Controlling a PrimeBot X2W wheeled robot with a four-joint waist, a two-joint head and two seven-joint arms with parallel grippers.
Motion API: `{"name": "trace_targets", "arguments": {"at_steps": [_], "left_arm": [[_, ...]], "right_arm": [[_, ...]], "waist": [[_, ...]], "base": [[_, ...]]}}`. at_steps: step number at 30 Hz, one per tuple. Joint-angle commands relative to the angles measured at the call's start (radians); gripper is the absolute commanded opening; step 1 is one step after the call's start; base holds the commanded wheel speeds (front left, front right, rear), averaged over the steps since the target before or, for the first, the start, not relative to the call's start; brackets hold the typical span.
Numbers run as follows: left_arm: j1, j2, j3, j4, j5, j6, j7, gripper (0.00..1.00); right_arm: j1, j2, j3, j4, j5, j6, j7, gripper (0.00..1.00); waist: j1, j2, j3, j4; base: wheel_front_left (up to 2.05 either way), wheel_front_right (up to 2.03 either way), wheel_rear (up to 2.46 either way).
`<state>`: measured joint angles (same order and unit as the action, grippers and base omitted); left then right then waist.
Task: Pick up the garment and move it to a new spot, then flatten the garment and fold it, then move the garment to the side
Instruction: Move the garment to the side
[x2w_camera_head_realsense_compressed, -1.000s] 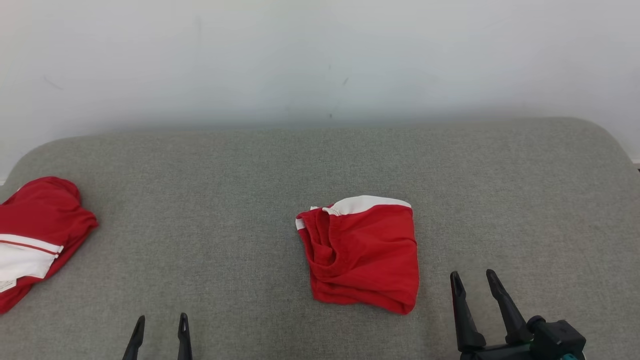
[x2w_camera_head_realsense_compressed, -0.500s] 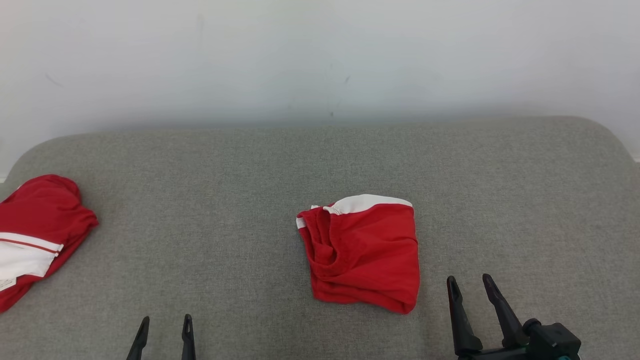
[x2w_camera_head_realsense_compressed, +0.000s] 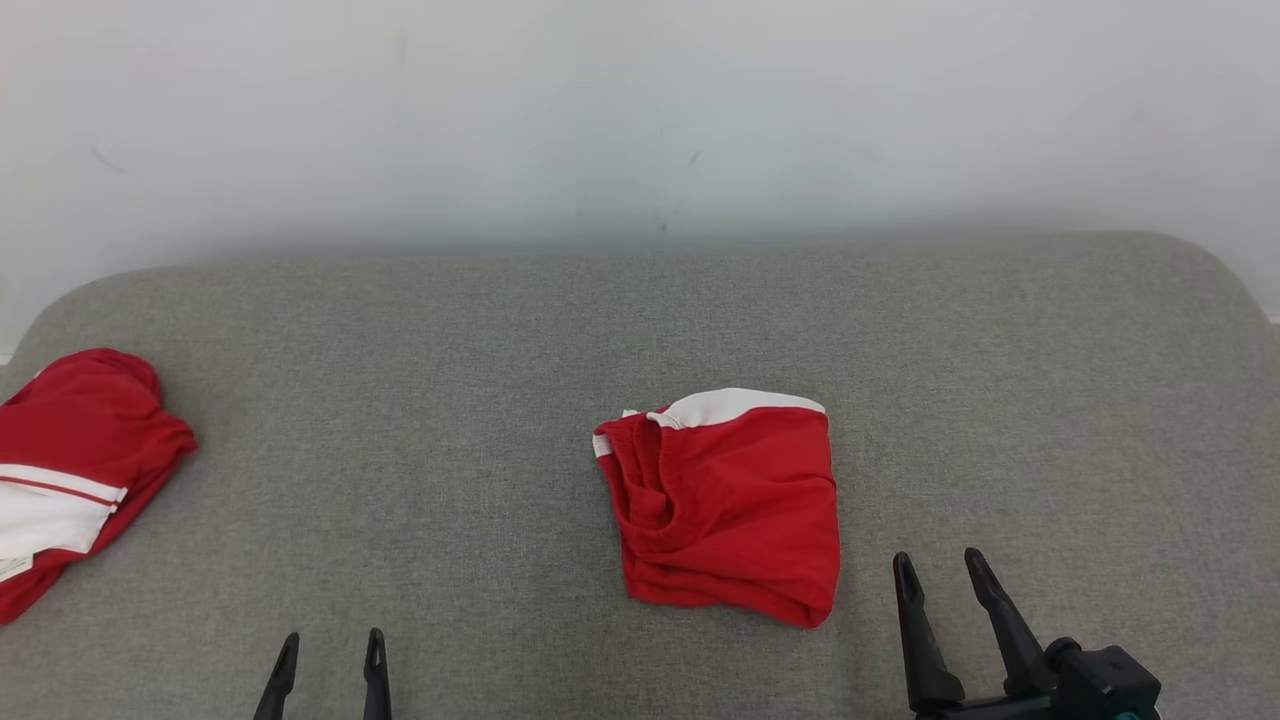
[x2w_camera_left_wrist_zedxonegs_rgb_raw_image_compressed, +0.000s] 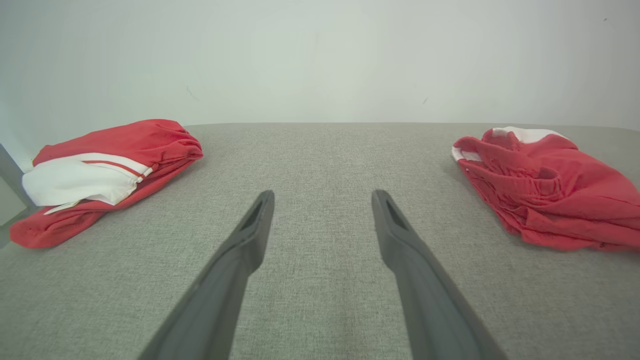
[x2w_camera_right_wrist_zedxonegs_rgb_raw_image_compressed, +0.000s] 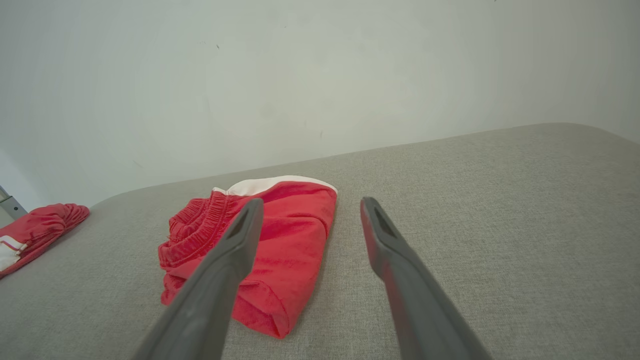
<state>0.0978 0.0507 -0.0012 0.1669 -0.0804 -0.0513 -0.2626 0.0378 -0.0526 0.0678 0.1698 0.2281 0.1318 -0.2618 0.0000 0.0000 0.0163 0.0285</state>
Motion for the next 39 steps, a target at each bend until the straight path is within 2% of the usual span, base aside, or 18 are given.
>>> {"name": "trace_targets", "arguments": {"at_steps": [1,29,35,39], "left_arm": [[0.006,-0.001,0.0,-0.001,0.001,0.006,-0.003,1.0],[0.017,-0.001,-0.001,0.005,-0.017,0.011,-0.003,1.0],[0.006,-0.001,-0.007,0.005,-0.025,0.013,-0.003,1.0],[-0.01,-0.001,-0.016,0.003,-0.029,0.011,-0.003,1.0]], "right_arm": [[0.005,0.003,0.0,-0.001,-0.005,-0.002,-0.004,1.0],[0.01,0.004,0.004,0.008,-0.018,-0.002,-0.004,1.0],[-0.077,-0.02,0.042,0.075,-0.023,-0.002,-0.004,1.0],[-0.187,-0.04,0.057,0.188,-0.018,-0.002,-0.003,1.0]], "waist": [[0.0,0.0,-0.001,0.001],[0.0,0.0,-0.008,0.002],[0.0,0.0,-0.002,0.008],[0.0,0.0,0.012,0.025]], "base": [[0.0,0.0,0.0],[0.0,0.0,0.0],[0.0,0.0,0.0],[0.0,0.0,0.0]]}}
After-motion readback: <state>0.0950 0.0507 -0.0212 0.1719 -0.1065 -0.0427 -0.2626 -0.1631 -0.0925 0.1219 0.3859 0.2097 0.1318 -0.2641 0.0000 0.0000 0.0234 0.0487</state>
